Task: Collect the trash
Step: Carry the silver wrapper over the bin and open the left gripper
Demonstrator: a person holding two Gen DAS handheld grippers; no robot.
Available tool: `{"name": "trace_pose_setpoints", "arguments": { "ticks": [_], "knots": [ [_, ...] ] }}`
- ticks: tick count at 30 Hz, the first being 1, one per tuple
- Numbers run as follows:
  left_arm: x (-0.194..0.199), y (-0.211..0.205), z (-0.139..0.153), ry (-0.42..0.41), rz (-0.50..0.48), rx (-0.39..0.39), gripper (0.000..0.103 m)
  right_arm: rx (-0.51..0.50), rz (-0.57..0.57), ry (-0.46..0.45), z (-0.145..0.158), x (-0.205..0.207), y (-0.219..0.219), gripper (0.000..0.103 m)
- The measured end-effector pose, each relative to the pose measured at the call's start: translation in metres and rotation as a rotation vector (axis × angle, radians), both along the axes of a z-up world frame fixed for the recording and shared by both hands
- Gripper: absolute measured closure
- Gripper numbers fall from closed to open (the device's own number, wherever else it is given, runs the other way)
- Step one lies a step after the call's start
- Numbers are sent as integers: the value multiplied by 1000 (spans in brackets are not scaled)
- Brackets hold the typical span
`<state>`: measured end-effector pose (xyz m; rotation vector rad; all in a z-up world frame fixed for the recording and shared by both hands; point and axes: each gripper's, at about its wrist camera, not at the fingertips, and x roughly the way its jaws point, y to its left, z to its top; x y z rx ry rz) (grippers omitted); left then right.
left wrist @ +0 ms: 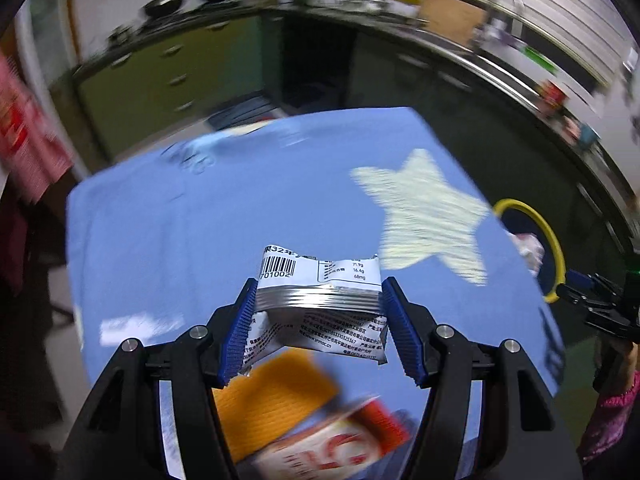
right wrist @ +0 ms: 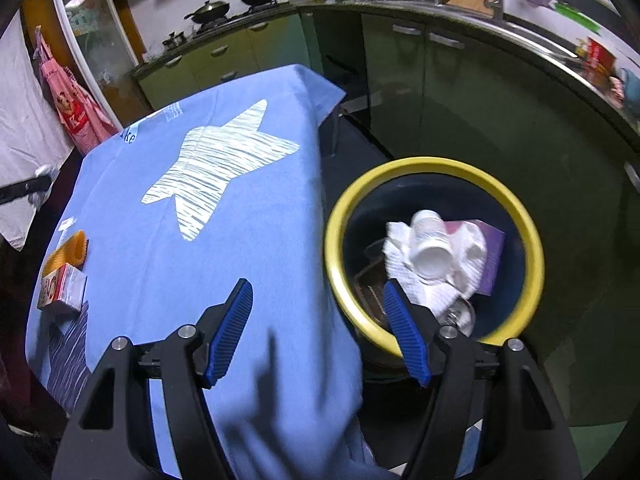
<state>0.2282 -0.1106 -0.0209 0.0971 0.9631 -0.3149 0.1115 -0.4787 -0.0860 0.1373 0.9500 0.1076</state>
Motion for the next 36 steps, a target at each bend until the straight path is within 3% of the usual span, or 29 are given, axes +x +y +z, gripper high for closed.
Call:
{"name": "trace_pose_setpoints", "arguments": {
  "ticks": [7, 12, 17, 21, 26, 30, 36],
  "knots": [
    [3, -112, 19, -17, -247, -8, 41, -3, -89, -54, 20, -49, -32, 37],
    [3, -215, 17, 6, -438, 5, 41, -1, -146, -84, 26, -72, -54, 36],
    [6, -315, -6, 80, -579, 13, 40, 21, -170, -88, 22, -86, -70, 36],
    [14, -375, -34, 124, -623, 38, 40, 43, -197, -87, 16, -97, -86, 36],
    [25, -417, -75, 166, -625, 89, 37, 63, -224, -80, 9, -108, -100, 36],
    [23, -426, -95, 174, -621, 131, 23, 78, -236, -80, 5, -110, -106, 35],
    [26, -414, -90, 177, -618, 116, 12, 67, -215, -77, 6, -106, -99, 35]
  ]
}}
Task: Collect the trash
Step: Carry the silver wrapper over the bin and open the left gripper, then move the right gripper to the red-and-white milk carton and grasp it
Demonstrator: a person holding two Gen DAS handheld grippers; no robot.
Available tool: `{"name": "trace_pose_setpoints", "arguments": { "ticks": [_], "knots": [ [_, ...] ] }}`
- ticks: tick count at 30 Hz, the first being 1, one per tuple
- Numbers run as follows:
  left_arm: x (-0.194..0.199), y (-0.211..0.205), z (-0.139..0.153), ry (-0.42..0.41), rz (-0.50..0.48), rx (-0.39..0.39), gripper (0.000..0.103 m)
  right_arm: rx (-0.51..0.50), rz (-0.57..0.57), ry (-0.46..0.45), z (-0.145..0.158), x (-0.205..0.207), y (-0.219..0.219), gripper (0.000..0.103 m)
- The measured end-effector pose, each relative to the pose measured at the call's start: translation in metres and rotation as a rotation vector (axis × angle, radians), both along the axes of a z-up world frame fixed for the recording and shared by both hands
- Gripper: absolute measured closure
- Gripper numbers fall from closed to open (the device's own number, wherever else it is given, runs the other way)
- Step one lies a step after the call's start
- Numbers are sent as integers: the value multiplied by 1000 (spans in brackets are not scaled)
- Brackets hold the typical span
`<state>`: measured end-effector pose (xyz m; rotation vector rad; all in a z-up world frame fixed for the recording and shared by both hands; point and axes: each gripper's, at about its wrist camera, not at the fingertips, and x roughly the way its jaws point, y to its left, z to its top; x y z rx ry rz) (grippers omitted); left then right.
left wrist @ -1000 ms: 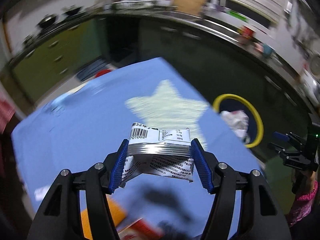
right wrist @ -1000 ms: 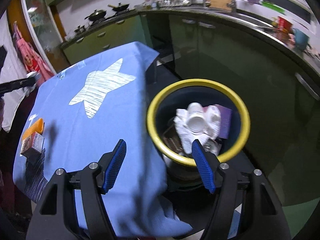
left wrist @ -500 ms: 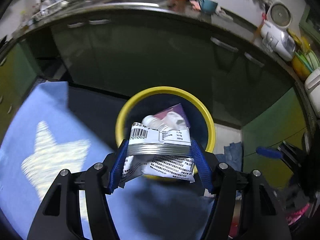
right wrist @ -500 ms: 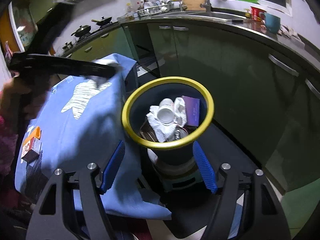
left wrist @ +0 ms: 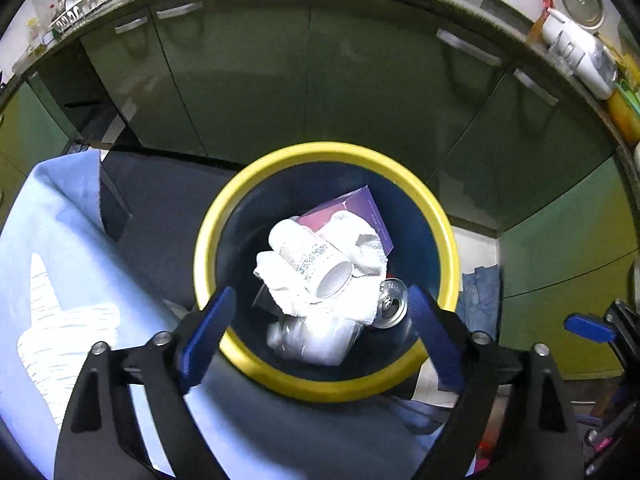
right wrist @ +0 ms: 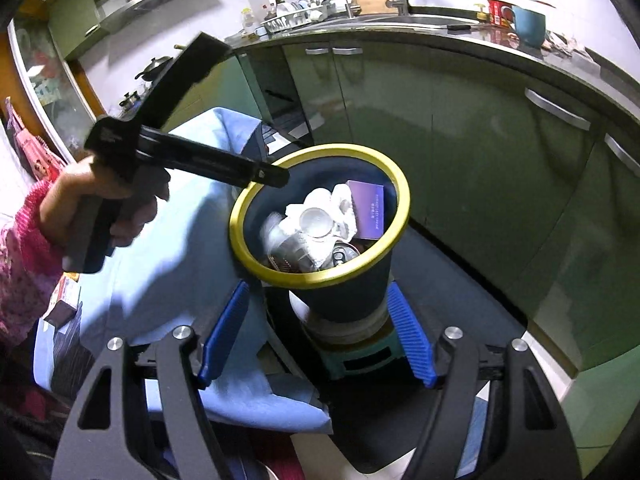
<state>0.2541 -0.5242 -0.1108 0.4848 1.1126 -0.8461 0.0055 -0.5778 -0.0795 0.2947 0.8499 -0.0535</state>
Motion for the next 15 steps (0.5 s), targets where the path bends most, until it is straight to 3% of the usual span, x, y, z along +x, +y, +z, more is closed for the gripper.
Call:
{"name": "trace_pose_setpoints", "arguments": {
  "ticks": [7, 13, 15],
  "knots": [
    [2, 65, 66, -14, 50, -161, 12, -19, 40, 6, 5, 5, 14, 34],
    [-1, 184, 123, -118, 191, -344, 9, -47, 139, 17, 9, 17, 43, 30],
    [-5, 236, 139, -198, 266, -404, 7, -54, 196, 18, 11, 24, 59, 30]
  ]
}}
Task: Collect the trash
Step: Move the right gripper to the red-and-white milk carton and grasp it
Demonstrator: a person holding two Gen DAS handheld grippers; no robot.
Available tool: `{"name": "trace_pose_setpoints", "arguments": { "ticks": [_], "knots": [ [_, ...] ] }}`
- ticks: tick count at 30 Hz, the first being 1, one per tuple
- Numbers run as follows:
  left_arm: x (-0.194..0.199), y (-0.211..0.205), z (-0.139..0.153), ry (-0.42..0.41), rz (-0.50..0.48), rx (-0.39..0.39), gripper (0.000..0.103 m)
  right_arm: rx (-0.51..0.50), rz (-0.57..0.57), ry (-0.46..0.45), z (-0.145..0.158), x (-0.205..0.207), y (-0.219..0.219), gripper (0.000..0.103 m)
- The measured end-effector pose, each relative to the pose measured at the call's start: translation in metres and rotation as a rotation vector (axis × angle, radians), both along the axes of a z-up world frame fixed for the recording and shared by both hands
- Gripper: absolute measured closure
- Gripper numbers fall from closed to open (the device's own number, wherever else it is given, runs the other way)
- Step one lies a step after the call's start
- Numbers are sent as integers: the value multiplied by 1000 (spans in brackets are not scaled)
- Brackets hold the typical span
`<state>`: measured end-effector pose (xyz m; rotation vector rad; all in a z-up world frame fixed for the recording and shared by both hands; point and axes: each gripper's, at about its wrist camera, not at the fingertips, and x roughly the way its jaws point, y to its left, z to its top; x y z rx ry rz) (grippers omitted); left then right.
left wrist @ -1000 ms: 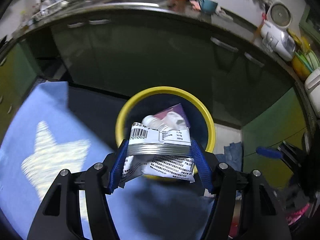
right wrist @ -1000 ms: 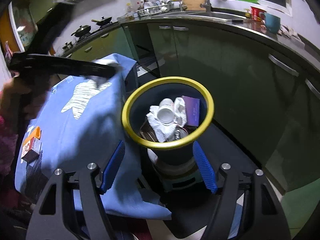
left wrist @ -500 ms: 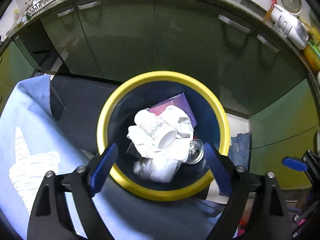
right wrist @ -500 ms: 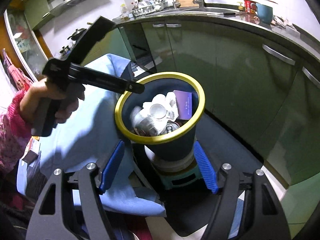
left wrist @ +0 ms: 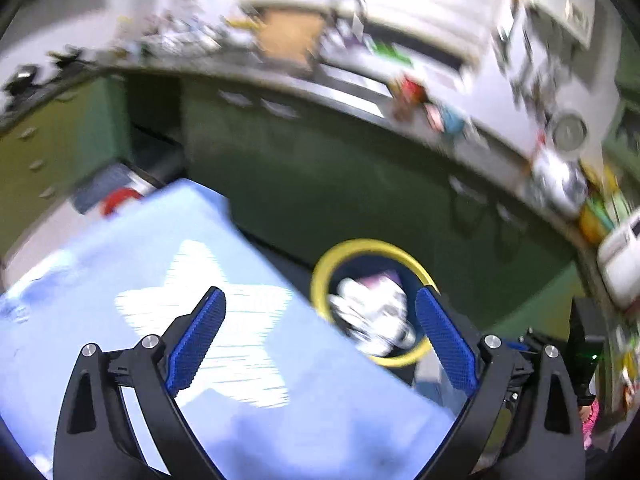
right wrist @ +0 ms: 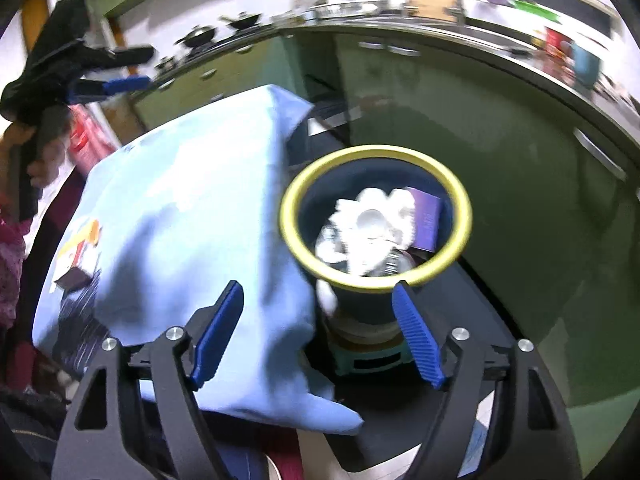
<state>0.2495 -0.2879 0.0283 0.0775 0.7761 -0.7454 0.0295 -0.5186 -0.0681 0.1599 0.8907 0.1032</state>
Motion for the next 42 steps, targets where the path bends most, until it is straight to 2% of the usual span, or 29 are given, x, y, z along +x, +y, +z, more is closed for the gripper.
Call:
{"name": "trace_pose_setpoints", "arguments": {
  "ticks": [3, 5, 9, 13, 17, 22, 24, 26, 29, 32, 39, 42],
  "knots": [
    [-12, 84, 17, -135, 170, -73, 5, -17, 97, 7, 2, 11, 30, 30],
    [-20, 134, 18, -192, 274, -99, 5, -26, 177, 12, 3, 21, 53, 30],
    [-29, 224, 6, -264, 470, -99, 5, -60, 373, 11, 6, 42, 111, 30],
    [-33, 300, -21, -298, 645, -111, 5, -95, 651, -2, 12, 60, 189, 30],
    [-33, 350, -50, -336, 747, -82, 5, -110, 971, -22, 16, 72, 255, 30],
    [-30, 385, -85, -338, 824, -60, 5, -149, 1205, 1, 12, 94, 312, 30],
    [-27, 393, -90, -333, 821, -45, 5, -153, 1286, 21, 9, 104, 332, 30],
    [-29, 394, -92, -366, 833, -3, 5, -167, 1345, 41, 6, 107, 346, 30],
    [-32, 393, -93, -382, 842, 20, 5, -228, 1441, 99, -4, 108, 366, 30],
    [-33, 396, -99, -332, 862, -10, 5, -292, 1491, 139, -16, 107, 375, 30],
    [-36, 405, -105, -290, 875, -64, 5, -344, 1566, 196, -31, 111, 392, 44],
    [-34, 402, -110, -280, 867, -50, 5, -375, 1594, 211, -36, 111, 404, 44]
  ]
}}
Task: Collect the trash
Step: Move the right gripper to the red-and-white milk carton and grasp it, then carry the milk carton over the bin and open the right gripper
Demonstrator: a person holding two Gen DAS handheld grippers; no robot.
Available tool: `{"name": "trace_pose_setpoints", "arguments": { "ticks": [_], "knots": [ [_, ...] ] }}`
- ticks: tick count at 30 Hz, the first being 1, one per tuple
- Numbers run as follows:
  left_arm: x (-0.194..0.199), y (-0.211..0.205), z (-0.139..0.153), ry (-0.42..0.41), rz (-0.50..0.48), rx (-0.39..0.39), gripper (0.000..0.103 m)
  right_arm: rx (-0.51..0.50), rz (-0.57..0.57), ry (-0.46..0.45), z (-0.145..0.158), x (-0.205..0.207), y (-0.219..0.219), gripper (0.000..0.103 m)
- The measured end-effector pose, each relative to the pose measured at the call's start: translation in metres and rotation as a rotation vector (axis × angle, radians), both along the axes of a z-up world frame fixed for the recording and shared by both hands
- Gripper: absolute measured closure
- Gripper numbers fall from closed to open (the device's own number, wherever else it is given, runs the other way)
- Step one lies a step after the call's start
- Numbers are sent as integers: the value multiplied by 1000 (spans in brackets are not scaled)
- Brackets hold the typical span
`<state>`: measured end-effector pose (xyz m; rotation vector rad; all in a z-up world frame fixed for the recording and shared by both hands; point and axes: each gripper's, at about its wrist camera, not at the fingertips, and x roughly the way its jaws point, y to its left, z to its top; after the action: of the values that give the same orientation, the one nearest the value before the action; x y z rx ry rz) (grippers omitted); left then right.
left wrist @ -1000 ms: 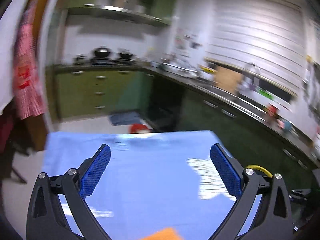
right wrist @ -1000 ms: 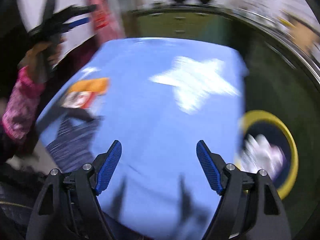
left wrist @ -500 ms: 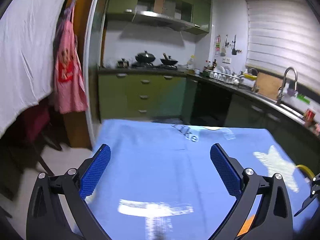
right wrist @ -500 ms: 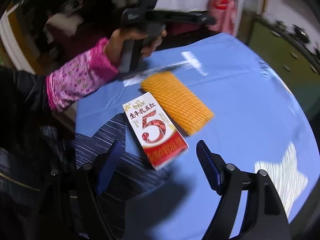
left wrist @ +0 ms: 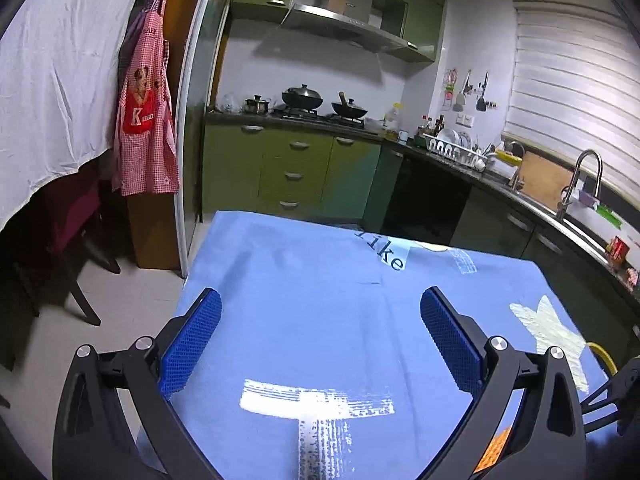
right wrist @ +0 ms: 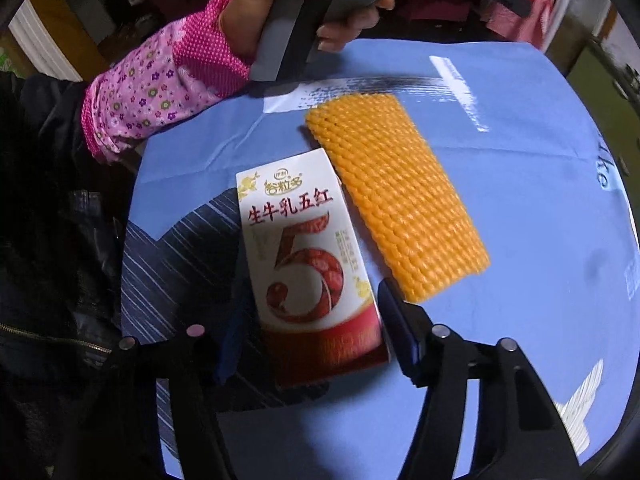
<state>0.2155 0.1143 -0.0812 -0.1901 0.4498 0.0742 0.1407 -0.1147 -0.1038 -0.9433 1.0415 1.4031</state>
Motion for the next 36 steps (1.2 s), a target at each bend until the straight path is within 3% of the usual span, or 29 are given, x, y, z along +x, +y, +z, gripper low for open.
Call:
{"name": "trace_pose_setpoints", "arguments": {
  "ticks": [12, 25, 28, 31, 33, 36],
  "knots": [
    [5, -21, -4, 22, -27, 45, 5, -44, 20, -43, -10, -11, 16, 52],
    [5, -28, -5, 34, -50, 60, 5, 56, -179, -67, 23, -36, -56, 53],
    [6, -30, -6, 39, -60, 58, 5, 89, -286, -63, 31, -34, -88, 53],
    [7, -33, -8, 49, -69, 61, 5, 133, -470, -57, 45, -20, -135, 53],
    [8, -35, -9, 55, -81, 57, 5, 145, -621, -74, 52, -7, -174, 53],
    [9, -40, -8, 57, -96, 63, 5, 134, -941, -118, 57, 13, -260, 53]
  ]
}}
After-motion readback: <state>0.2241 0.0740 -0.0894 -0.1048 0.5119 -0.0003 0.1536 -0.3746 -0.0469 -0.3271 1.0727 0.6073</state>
